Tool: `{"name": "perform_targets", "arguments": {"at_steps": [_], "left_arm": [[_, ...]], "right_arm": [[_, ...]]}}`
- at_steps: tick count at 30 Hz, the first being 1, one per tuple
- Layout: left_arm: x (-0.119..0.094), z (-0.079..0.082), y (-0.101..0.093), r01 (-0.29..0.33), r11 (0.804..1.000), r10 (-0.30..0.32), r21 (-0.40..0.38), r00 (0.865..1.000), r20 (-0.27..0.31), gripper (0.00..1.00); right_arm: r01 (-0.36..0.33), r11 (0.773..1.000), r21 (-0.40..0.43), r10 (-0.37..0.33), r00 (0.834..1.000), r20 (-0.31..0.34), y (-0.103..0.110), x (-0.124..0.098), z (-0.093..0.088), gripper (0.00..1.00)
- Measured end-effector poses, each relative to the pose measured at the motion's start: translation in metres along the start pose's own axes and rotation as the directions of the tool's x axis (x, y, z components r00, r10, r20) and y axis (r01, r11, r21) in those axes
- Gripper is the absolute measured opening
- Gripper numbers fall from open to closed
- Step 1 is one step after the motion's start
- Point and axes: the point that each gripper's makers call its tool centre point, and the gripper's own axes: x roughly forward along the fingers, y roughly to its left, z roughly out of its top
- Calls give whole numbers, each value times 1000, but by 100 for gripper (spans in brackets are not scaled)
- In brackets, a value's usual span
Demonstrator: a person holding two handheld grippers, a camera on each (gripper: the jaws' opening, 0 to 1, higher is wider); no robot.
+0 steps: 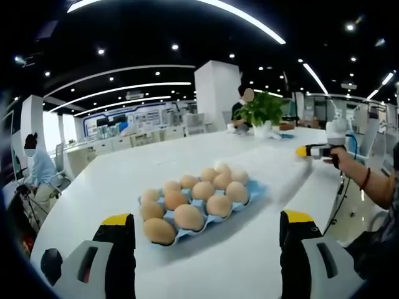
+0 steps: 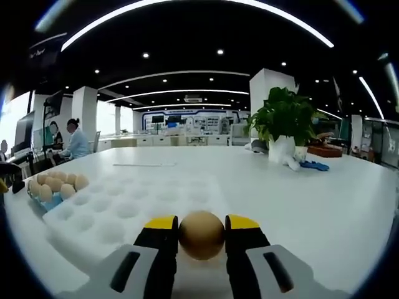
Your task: Place the egg into an empty slot of the egg tray after lifting it from the table, then release the egg inside the slot.
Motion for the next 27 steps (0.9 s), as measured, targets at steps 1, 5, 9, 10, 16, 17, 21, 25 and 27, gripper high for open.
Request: {"name": "perform_targets", "arguments": {"at_steps": [1,5,9,10,16,17,21,25,27], "left_arm": [[0,0,0,2,1000,-2,0,1000,0,98],[1,1,-2,8,1000,-8,3,1000,2,98],[-1,1,0,5,1000,-5,1,1000,4,98],[-1,1,0,4,1000,-4,1,1000,4,98],[-2,2,1,3,1000,-3,2,1000,5,98],[-3,2,1,3,1000,-3,1,1000,7,98],[-2,2,1,3,1000,-3,3,1000,6,98],[-3,2,1,5,1000,-5,3,1000,7,98],[-4,2,2,4,1000,-4,6,1000,6,98]], "right_arm": [[2,1000,3,-2,1000,3,1,-1,2,30],[-14,1000,21,13,1000,16,5,-3,7,30],[-31,999,16,31,999,24,13,-4,12,30],[-38,999,14,37,999,27,15,-4,13,30],[-81,997,7,81,996,48,33,-4,25,30],[-93,996,7,92,995,50,37,-3,26,30],[-128,992,-8,128,991,47,52,-2,27,30],[-166,986,-17,166,985,36,70,1,24,30],[-186,983,-15,186,982,31,78,2,23,31]]}}
